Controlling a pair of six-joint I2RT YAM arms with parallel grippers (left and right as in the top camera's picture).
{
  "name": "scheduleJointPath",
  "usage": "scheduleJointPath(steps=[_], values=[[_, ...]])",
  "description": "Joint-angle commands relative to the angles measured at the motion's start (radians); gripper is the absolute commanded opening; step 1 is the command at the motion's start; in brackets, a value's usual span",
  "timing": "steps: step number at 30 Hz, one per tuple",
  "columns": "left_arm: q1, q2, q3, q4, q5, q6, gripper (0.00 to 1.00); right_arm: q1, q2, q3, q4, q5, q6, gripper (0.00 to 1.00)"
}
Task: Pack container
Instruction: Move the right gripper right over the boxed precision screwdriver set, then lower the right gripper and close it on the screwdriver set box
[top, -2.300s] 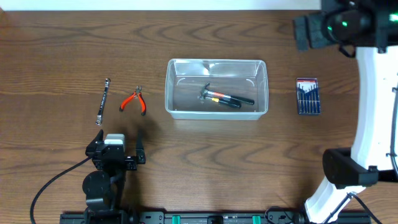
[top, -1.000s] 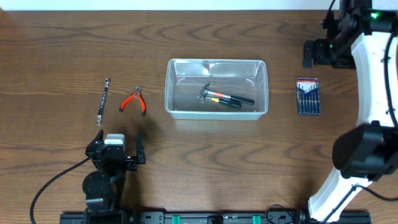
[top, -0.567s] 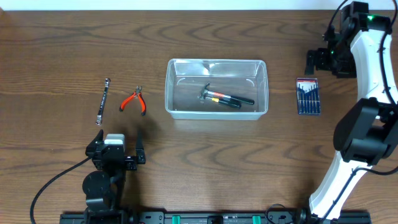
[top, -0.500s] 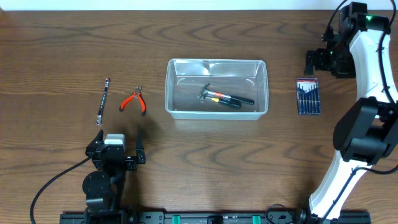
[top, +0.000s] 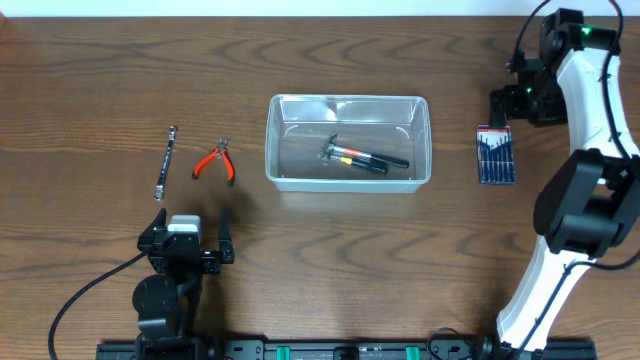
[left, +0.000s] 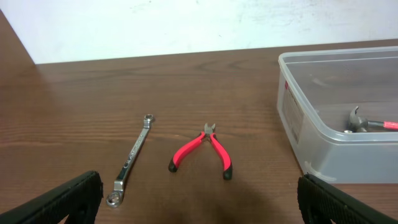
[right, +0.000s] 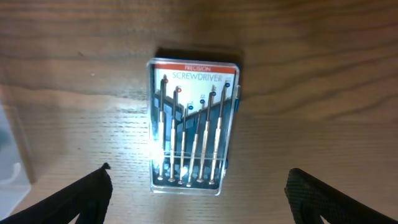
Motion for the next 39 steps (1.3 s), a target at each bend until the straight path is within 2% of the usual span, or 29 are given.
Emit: scheduleJointPath(steps=[1,3,7,15,24,39], values=[[0.004,-0.006,-0.025,-0.008,-0.008,-0.002,0.98,0.004,0.033,-0.005,-0.003,0.016,0.014,0.92],[0.004,-0.006,-0.025,-0.008,-0.008,-0.002,0.98,0.004,0.042,-0.005,0.002,0.056,0.055,0.96],[0.004,-0.006,-0.025,-0.008,-0.008,-0.002,0.98,0.004,0.048,-0.005,0.005,0.087,0.094,0.97],[0.004,-0.006,-0.025,-0.008,-0.008,-0.002,0.98,0.004,0.048,-0.025,0.017,0.085,0.093,0.98],[0.004,-0.006,-0.025,-0.008,-0.008,-0.002,0.98,0.005,0.048,-0.17,0.149,0.041,0.09,0.99],[0.004,-0.006,-0.025,-0.008,-0.008,-0.002,0.98,0.018,0.048,-0.173,0.196,-0.027,0.034,0.99]])
